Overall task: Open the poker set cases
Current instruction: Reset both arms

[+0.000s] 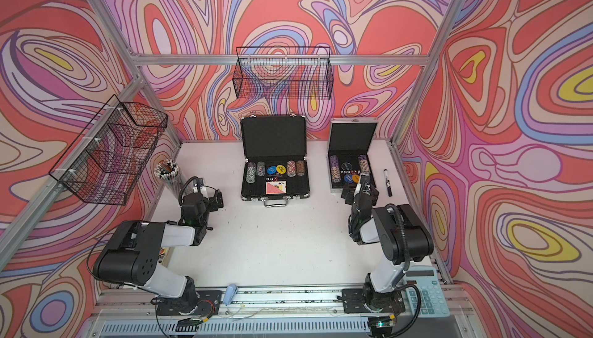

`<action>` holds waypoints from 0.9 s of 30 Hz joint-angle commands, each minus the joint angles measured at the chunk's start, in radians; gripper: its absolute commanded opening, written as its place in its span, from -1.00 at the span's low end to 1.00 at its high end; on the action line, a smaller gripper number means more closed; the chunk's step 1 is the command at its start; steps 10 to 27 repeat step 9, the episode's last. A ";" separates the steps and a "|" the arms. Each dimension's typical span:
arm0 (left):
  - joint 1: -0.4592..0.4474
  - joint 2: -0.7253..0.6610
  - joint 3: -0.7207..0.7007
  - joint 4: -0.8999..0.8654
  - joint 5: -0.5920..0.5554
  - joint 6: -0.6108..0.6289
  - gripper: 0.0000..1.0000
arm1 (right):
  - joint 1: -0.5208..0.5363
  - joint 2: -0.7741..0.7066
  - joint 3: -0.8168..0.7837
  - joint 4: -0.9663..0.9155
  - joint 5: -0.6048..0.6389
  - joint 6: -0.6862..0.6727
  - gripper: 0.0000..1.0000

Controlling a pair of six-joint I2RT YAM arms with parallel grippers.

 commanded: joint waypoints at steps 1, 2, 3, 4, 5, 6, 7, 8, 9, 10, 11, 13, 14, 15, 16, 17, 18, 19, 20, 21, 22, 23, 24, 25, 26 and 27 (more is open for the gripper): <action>-0.006 0.007 -0.010 0.058 -0.017 0.019 1.00 | -0.004 0.009 0.012 0.010 -0.003 -0.015 0.96; -0.008 0.003 -0.008 0.047 -0.013 0.018 1.00 | -0.004 0.009 0.011 0.010 -0.003 -0.014 0.96; -0.007 0.004 -0.007 0.047 -0.013 0.018 1.00 | -0.003 0.008 0.011 0.010 -0.003 -0.015 0.96; -0.008 0.007 -0.006 0.049 -0.013 0.018 1.00 | -0.004 0.008 0.012 0.010 -0.003 -0.015 0.96; -0.007 0.006 -0.005 0.047 -0.013 0.018 1.00 | -0.004 0.009 0.011 0.010 -0.004 -0.015 0.96; -0.007 0.007 -0.006 0.043 -0.014 0.019 1.00 | -0.004 0.009 0.012 0.010 -0.003 -0.014 0.96; -0.007 0.006 -0.005 0.044 -0.014 0.018 1.00 | -0.003 0.008 0.011 0.011 -0.003 -0.015 0.96; -0.007 0.005 -0.005 0.045 -0.013 0.021 1.00 | -0.003 0.009 0.011 0.010 -0.003 -0.015 0.96; -0.008 0.005 -0.007 0.046 -0.014 0.021 1.00 | -0.003 0.008 0.011 0.010 -0.003 -0.015 0.96; -0.008 0.005 -0.007 0.046 -0.014 0.021 1.00 | -0.003 0.008 0.011 0.010 -0.003 -0.015 0.96; -0.008 0.005 -0.007 0.046 -0.014 0.021 1.00 | -0.003 0.008 0.011 0.010 -0.003 -0.015 0.96; -0.008 0.005 -0.007 0.046 -0.014 0.021 1.00 | -0.003 0.008 0.011 0.010 -0.003 -0.015 0.96; -0.008 0.005 -0.007 0.046 -0.014 0.021 1.00 | -0.003 0.008 0.011 0.010 -0.003 -0.015 0.96; -0.008 0.005 -0.007 0.046 -0.014 0.021 1.00 | -0.003 0.008 0.011 0.010 -0.003 -0.015 0.96; -0.008 0.005 -0.007 0.046 -0.014 0.021 1.00 | -0.003 0.008 0.011 0.010 -0.003 -0.015 0.96; -0.008 0.005 -0.007 0.046 -0.014 0.021 1.00 | -0.003 0.008 0.011 0.010 -0.003 -0.015 0.96; -0.008 0.005 -0.007 0.046 -0.014 0.021 1.00 | -0.003 0.008 0.011 0.010 -0.003 -0.015 0.96; -0.008 0.005 -0.007 0.046 -0.014 0.021 1.00 | -0.003 0.008 0.011 0.010 -0.003 -0.015 0.96; -0.008 0.005 -0.007 0.046 -0.014 0.021 1.00 | -0.003 0.008 0.011 0.010 -0.003 -0.015 0.96; -0.008 0.005 -0.007 0.046 -0.014 0.021 1.00 | -0.003 0.008 0.011 0.010 -0.003 -0.015 0.96; -0.008 0.005 -0.007 0.046 -0.014 0.021 1.00 | -0.003 0.008 0.011 0.010 -0.003 -0.015 0.96; -0.008 0.005 -0.007 0.046 -0.014 0.021 1.00 | -0.003 0.008 0.011 0.010 -0.003 -0.015 0.96; -0.008 0.005 -0.007 0.046 -0.014 0.021 1.00 | -0.003 0.008 0.011 0.010 -0.003 -0.015 0.96; -0.008 0.005 -0.007 0.046 -0.014 0.021 1.00 | -0.003 0.008 0.011 0.010 -0.003 -0.015 0.96; -0.008 0.005 -0.007 0.046 -0.014 0.021 1.00 | -0.003 0.008 0.011 0.010 -0.003 -0.015 0.96; -0.008 0.005 -0.007 0.046 -0.014 0.021 1.00 | -0.003 0.008 0.011 0.010 -0.003 -0.015 0.96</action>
